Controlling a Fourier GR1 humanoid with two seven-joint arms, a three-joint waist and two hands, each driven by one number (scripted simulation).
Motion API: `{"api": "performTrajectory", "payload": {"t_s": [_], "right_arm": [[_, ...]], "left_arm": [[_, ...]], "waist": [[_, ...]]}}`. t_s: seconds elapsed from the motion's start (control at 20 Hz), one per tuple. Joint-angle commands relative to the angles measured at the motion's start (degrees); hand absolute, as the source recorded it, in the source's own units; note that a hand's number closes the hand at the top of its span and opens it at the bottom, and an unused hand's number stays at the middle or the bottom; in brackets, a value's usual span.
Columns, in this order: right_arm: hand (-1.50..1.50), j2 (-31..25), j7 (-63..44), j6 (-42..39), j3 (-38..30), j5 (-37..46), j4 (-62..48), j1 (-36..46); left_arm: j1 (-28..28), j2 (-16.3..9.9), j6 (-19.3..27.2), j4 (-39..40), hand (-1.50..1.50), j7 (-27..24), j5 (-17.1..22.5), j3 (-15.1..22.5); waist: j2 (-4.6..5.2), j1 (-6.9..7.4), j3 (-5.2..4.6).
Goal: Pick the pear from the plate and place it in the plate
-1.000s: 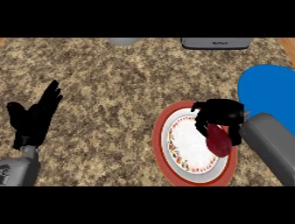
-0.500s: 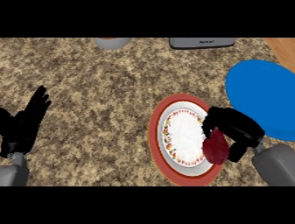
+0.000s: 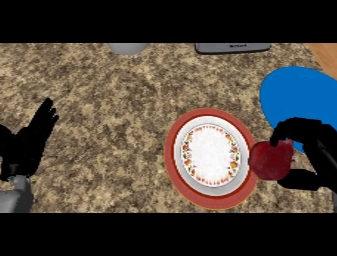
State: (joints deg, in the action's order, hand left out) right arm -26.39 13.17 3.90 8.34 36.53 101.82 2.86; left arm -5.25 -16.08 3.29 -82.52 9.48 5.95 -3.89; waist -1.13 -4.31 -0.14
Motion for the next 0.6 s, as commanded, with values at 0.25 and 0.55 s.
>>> {"api": "performTrajectory", "payload": {"t_s": [0.25,0.55], "right_arm": [[1.50,-2.46,-10.09,-6.09,-17.78,-14.25,7.00,-2.52],[1.50,-4.48,-2.46,-4.92,-24.42,-14.09,-11.59,3.50]], "left_arm": [[-3.15,1.57,-0.50,1.49,0.00,-0.49,-1.51,1.30],[-1.11,2.39,-1.72,1.43,0.00,-2.82,-3.02,2.32]], "waist": [[1.08,3.79,0.13],[1.21,4.67,0.17]]}}
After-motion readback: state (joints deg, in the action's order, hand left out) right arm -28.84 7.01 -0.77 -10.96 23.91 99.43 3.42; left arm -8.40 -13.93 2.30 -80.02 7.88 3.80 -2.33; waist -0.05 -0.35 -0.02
